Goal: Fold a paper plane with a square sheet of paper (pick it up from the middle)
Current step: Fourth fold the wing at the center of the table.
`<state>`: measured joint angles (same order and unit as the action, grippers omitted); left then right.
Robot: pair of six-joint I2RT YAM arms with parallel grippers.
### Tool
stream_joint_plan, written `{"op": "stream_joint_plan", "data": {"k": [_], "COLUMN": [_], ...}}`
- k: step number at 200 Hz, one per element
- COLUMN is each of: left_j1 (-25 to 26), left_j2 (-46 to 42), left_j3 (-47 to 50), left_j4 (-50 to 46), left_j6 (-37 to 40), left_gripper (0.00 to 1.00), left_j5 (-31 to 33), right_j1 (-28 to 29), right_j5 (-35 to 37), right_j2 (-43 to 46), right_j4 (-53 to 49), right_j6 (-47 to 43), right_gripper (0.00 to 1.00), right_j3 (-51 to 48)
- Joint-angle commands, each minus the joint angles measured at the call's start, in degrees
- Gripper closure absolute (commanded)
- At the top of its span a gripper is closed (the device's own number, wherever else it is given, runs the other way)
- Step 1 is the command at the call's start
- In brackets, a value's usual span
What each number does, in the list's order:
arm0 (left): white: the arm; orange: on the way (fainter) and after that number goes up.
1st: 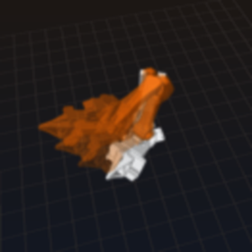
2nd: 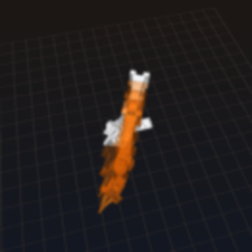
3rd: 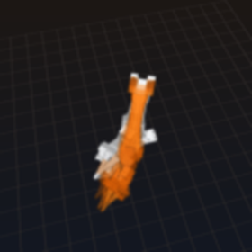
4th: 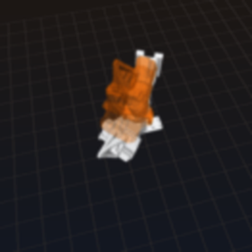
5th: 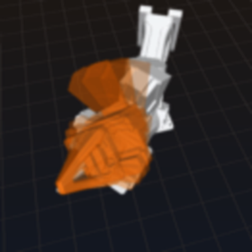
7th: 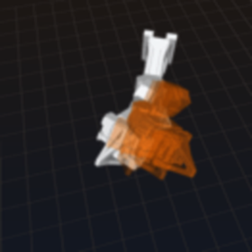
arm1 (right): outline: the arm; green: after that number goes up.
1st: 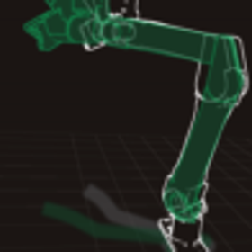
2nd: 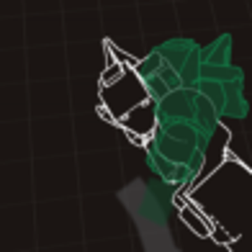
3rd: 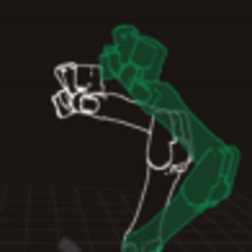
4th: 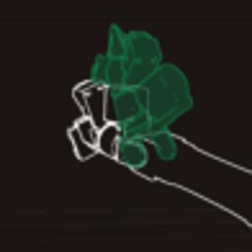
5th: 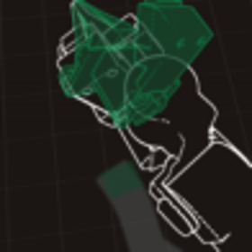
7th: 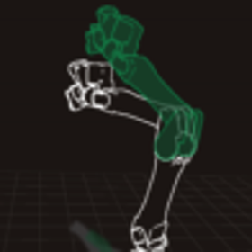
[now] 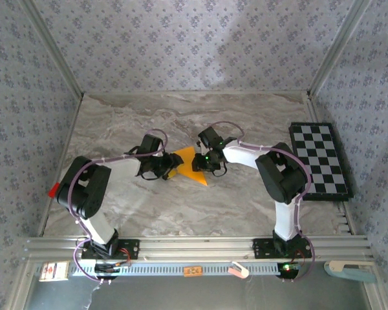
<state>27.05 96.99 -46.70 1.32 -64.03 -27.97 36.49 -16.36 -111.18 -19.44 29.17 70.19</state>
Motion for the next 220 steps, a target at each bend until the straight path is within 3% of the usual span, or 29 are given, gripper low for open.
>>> {"op": "stream_joint_plan", "data": {"k": [1, 48, 220], "left_j1": [0.6, 0.7, -1.2], "left_j2": [1.3, 2.5, 4.7], "left_j3": [-1.7, -2.8, -4.0], "left_j4": [1.3, 2.5, 6.9], "left_j6": [0.0, 0.7, 8.3], "left_gripper": [0.52, 0.62, 0.75], "left_j5": [-2.0, -3.2, -6.1], "right_j1": [-0.4, -0.6, -1.2], "right_j5": [-0.1, -0.3, 0.4], "right_j2": [-1.5, -1.7, -1.5], "right_j4": [-1.1, -1.1, -1.7], "right_j6": [0.7, 0.8, -2.5], "right_gripper": [0.70, 0.70, 0.73], "right_j3": [-0.8, -0.8, -0.8]}}
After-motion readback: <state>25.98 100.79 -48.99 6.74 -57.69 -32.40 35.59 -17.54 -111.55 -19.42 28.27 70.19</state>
